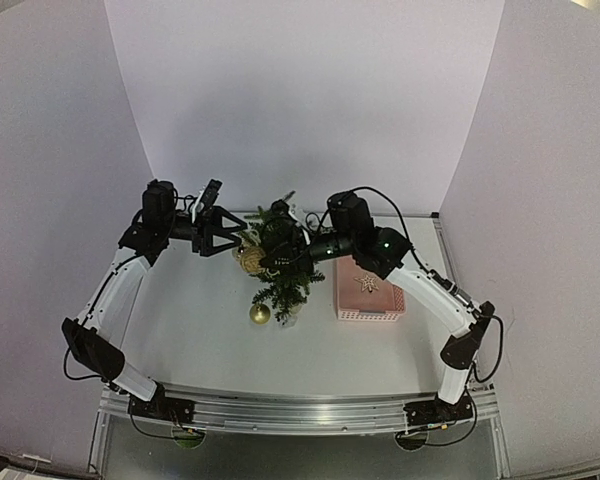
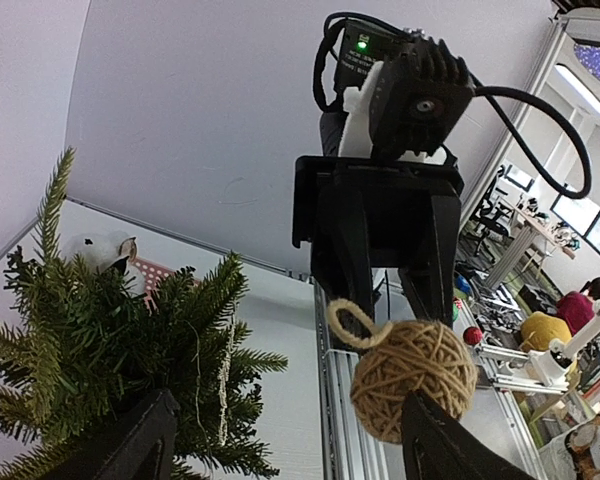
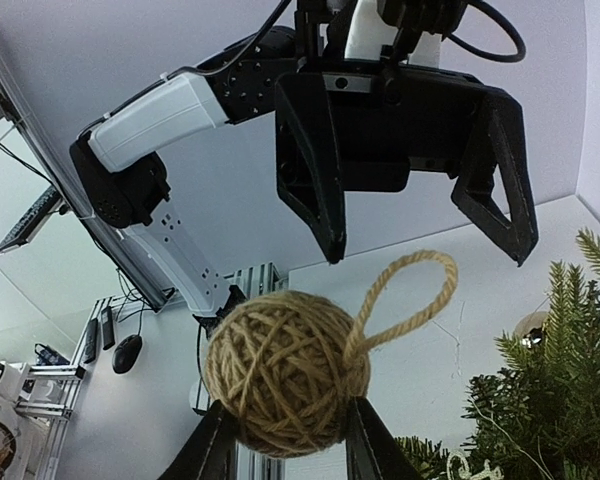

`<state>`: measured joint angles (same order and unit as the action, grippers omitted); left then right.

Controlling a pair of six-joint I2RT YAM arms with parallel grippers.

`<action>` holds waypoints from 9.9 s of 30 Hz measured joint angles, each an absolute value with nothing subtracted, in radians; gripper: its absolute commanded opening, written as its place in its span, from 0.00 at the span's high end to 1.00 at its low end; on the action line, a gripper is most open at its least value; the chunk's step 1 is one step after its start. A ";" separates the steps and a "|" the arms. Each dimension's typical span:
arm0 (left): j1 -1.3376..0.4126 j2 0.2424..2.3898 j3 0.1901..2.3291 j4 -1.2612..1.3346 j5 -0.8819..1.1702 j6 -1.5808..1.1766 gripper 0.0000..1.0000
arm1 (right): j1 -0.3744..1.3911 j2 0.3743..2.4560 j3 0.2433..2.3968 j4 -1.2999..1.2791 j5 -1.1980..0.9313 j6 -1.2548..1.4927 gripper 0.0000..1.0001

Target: Decorate the small christmas tree

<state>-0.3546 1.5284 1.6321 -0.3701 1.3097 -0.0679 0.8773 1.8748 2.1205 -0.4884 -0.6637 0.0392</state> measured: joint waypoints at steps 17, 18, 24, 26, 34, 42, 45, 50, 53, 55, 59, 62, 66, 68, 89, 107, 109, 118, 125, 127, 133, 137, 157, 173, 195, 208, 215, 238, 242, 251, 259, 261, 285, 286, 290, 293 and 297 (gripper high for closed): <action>-0.311 1.526 1.610 -0.342 1.333 -0.099 0.37 | 0.910 1.875 2.093 -0.489 -0.497 -0.079 0.68; -0.288 1.522 1.602 -0.347 1.325 -0.090 0.35 | 0.911 1.875 2.092 -0.489 -0.494 -0.079 0.67; -0.110 1.475 1.561 -0.673 1.169 0.362 0.28 | 0.916 1.875 2.073 -0.488 -0.481 -0.075 0.56; -0.108 1.441 1.511 -0.796 1.113 0.507 0.27 | 0.918 1.875 2.060 -0.487 -0.474 -0.071 0.54; -0.125 1.302 1.278 -0.846 1.006 0.570 0.23 | 0.951 1.875 2.001 -0.525 -0.409 -0.083 0.49; -0.125 1.163 1.093 -0.680 0.868 0.437 0.21 | 1.061 1.874 1.943 -0.640 -0.298 -0.127 0.44; -0.125 1.124 1.037 -0.628 0.817 0.409 0.21 | 1.099 1.880 1.937 -0.676 -0.274 -0.133 0.45; -0.125 1.097 0.925 -0.582 0.752 0.407 0.24 | 1.141 1.902 1.935 -0.684 -0.236 -0.130 0.44; -0.129 1.099 0.865 -0.585 0.727 0.440 0.25 | 1.156 1.920 1.934 -0.686 -0.221 -0.120 0.44; -0.135 1.106 0.834 -0.579 0.721 0.475 0.24 | 1.164 1.929 1.936 -0.684 -0.211 -0.113 0.43; -0.147 1.155 0.781 -0.513 0.724 0.575 0.23 | 1.174 1.936 1.959 -0.679 -0.205 -0.098 0.41; -0.153 1.267 0.786 -0.428 0.726 0.635 0.22 | 1.175 1.936 2.011 -0.667 -0.207 -0.089 0.39; -0.153 1.505 0.856 -0.280 0.727 0.678 0.21 | 1.175 1.935 2.105 -0.635 -0.221 -0.078 0.39; -0.149 1.602 0.891 -0.204 0.728 0.683 0.21 | 1.175 1.935 2.154 -0.623 -0.232 -0.074 0.38; -0.178 2.368 1.804 -0.316 0.789 1.085 0.01 | 1.175 1.772 2.221 -0.561 -0.111 -0.047 0.34; -0.272 2.468 1.914 -0.229 0.865 0.989 0.01 | 1.071 1.683 2.204 -0.560 0.082 0.034 0.33; -0.286 2.494 1.944 -0.240 0.865 1.019 0.01 | 1.049 1.649 2.175 -0.556 0.097 0.046 0.33; -0.317 2.562 2.049 -0.384 0.871 1.177 0.03 | 0.986 1.537 2.037 -0.553 0.197 0.093 0.33; -0.324 2.574 2.062 -0.438 0.866 1.233 0.18 | 0.969 1.510 1.993 -0.554 0.228 0.116 0.33; -0.325 2.574 2.062 -0.447 0.864 1.235 0.20 | 0.969 1.508 1.988 -0.554 0.229 0.121 0.33; -0.330 2.574 2.062 -0.447 0.863 1.239 0.20 | 0.969 1.508 1.979 -0.554 0.229 0.130 0.33; -0.334 2.574 2.062 -0.444 0.863 1.230 0.20 | 0.969 1.508 1.977 -0.554 0.229 0.133 0.34; -0.332 2.552 2.016 -0.393 0.867 1.138 0.62 | 0.969 1.505 1.961 -0.554 0.226 0.139 0.35; -0.041 2.061 1.661 -0.492 0.869 0.969 0.64 | 0.969 1.568 2.041 -0.553 0.051 0.060 0.33; -0.067 1.113 1.507 -0.905 0.949 1.265 0.61 | 1.026 2.047 2.456 -0.544 -0.289 0.206 0.18; -0.230 1.085 1.402 -0.714 1.012 1.267 0.63 | 1.040 2.211 2.513 -0.396 -0.435 0.335 0.17; -0.238 1.102 1.387 -0.643 1.080 1.284 0.63 | 1.040 2.233 2.513 -0.276 -0.495 0.395 0.21; -0.268 1.121 1.365 -0.574 1.147 1.335 0.46 | 1.041 2.269 2.487 -0.167 -0.555 0.464 0.83; -0.269 1.121 1.350 -0.569 1.136 1.332 0.02 | 1.037 2.262 2.456 -0.158 -0.559 0.453 0.96; -0.270 1.084 1.316 -0.511 1.072 1.275 0.00 | 1.031 2.192 2.379 -0.184 -0.597 0.416 1.00; -0.270 1.013 1.273 -0.433 0.980 1.112 0.00 | 1.027 1.887 2.208 -0.366 -0.494 0.274 1.00; -0.270 1.000 1.258 -0.419 0.958 1.075 0.00 | 1.027 1.786 2.150 -0.417 -0.440 0.242 1.00; -0.271 0.973 0.820 0.019 0.598 0.207 0.00 | 0.872 1.285 1.350 -0.532 -0.003 0.201 1.00; -0.271 0.971 0.813 0.025 0.598 0.198 0.00 | 0.863 1.278 1.340 -0.530 -0.006 0.201 1.00; -0.271 0.967 0.800 0.060 0.597 0.174 0.00 | 0.841 1.252 1.325 -0.525 -0.016 0.196 1.00; -0.271 0.967 0.799 0.069 0.597 0.173 0.00 | 0.829 1.227 1.329 -0.518 -0.022 0.183 1.00; -0.271 0.968 0.790 0.095 0.597 0.157 0.00 | 0.798 1.225 1.384 -0.505 -0.026 0.155 1.00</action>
